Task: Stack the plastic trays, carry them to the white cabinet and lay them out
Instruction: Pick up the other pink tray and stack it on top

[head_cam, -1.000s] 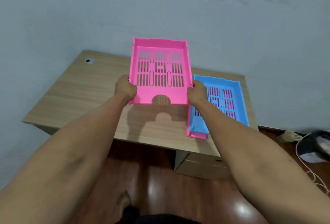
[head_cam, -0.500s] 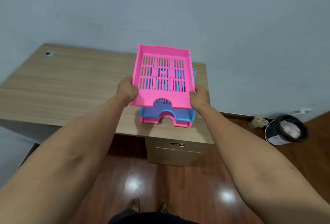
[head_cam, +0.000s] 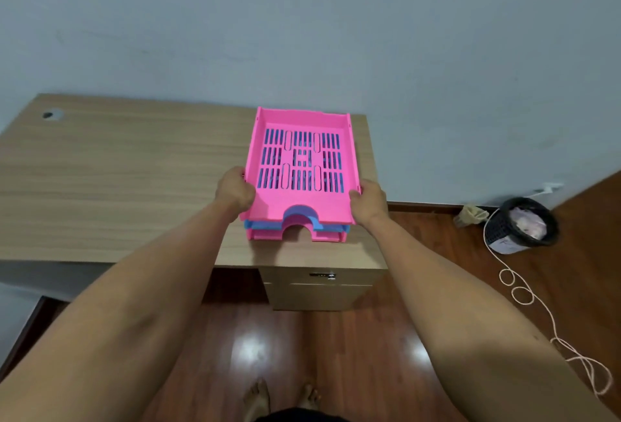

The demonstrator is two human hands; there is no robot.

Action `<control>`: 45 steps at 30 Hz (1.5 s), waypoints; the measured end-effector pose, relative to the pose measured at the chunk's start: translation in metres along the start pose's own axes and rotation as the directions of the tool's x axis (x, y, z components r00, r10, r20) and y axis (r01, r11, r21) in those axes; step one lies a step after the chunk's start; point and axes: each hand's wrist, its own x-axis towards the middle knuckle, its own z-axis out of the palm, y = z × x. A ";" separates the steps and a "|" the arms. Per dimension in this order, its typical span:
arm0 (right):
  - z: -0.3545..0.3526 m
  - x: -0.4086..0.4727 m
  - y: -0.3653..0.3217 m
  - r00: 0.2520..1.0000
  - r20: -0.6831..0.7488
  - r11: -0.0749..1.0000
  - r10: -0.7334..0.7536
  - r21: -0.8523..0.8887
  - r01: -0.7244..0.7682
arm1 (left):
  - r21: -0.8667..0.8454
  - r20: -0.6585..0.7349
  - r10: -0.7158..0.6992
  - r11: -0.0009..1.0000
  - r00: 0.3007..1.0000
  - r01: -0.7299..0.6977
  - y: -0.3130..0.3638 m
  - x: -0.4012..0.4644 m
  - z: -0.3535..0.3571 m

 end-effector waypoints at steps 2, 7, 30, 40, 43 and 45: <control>0.002 0.000 0.002 1.000 0.009 1.000 0.008 -0.001 -0.008 | -0.001 0.015 -0.002 1.000 1.000 0.002 -0.006 0.002 0.003; 0.004 0.003 0.004 1.000 0.017 1.000 0.008 0.017 -0.008 | -0.022 0.034 -0.005 1.000 0.999 0.005 -0.010 0.005 0.007; 0.004 0.011 -0.004 0.993 0.099 0.991 0.060 0.115 -0.071 | -0.138 0.090 -0.094 0.985 0.992 0.106 -0.009 0.019 0.001; 0.013 0.015 0.002 0.956 0.272 0.921 0.112 0.332 -0.203 | -0.356 0.256 -0.208 0.887 0.944 0.293 -0.024 0.028 -0.003; 0.016 0.025 0.006 0.950 0.293 0.891 0.109 0.394 -0.223 | -0.394 0.343 -0.200 0.856 0.918 0.334 -0.028 0.030 -0.001; 0.017 0.033 0.008 0.945 0.313 0.872 0.090 0.434 -0.226 | -0.428 0.387 -0.186 0.831 0.903 0.355 -0.031 0.032 0.002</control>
